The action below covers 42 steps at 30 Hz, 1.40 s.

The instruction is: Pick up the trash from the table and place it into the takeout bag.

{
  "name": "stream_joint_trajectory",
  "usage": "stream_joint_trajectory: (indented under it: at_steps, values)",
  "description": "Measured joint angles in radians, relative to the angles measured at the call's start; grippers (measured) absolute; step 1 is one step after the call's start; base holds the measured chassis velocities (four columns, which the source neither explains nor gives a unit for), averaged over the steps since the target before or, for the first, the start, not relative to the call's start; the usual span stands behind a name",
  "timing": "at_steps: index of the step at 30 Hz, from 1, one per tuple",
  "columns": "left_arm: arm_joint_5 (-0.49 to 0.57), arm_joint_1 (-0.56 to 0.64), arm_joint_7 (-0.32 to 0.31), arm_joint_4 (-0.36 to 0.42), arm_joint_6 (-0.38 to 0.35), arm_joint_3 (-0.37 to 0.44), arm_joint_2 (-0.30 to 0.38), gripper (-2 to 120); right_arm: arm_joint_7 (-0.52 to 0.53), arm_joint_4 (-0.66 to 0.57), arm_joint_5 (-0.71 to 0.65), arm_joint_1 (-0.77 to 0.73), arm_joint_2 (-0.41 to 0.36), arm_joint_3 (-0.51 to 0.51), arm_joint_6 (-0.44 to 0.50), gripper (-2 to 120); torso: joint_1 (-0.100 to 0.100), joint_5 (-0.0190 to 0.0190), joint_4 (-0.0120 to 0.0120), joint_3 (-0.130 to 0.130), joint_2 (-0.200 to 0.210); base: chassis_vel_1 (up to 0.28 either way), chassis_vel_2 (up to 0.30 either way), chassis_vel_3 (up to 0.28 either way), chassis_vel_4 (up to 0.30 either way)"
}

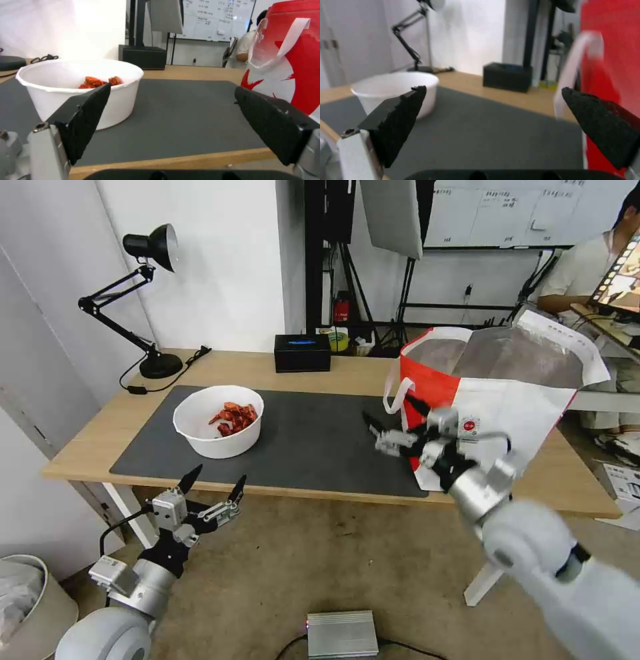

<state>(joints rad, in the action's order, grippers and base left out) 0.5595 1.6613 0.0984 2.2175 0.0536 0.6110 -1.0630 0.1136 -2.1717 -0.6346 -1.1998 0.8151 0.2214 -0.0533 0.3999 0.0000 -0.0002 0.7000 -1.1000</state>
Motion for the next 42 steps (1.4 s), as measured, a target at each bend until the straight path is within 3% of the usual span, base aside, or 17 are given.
stream_joint_trajectory:
  at_steps: [4,14,42]
  values:
    - [0.000,-0.001,0.001,-0.001,0.002,-0.005,0.002,100,0.052,0.016,0.093,-0.111,0.040,-0.024,0.056,100,0.000,-0.0001,0.0000,0.000,0.000,0.000,0.000,0.000,0.000]
    - [-0.002,-0.007,0.002,-0.007,0.004,-0.014,0.002,100,0.109,0.051,0.188,-0.167,0.071,-0.054,0.066,100,0.000,-0.0001,0.0002,0.000,0.000,0.000,0.000,0.000,0.000]
    - [0.002,-0.021,0.002,-0.026,0.005,-0.021,0.003,100,0.149,0.086,0.187,-0.176,0.102,-0.077,0.053,100,0.000,-0.0001,0.0002,0.000,0.000,0.000,0.000,0.000,0.000]
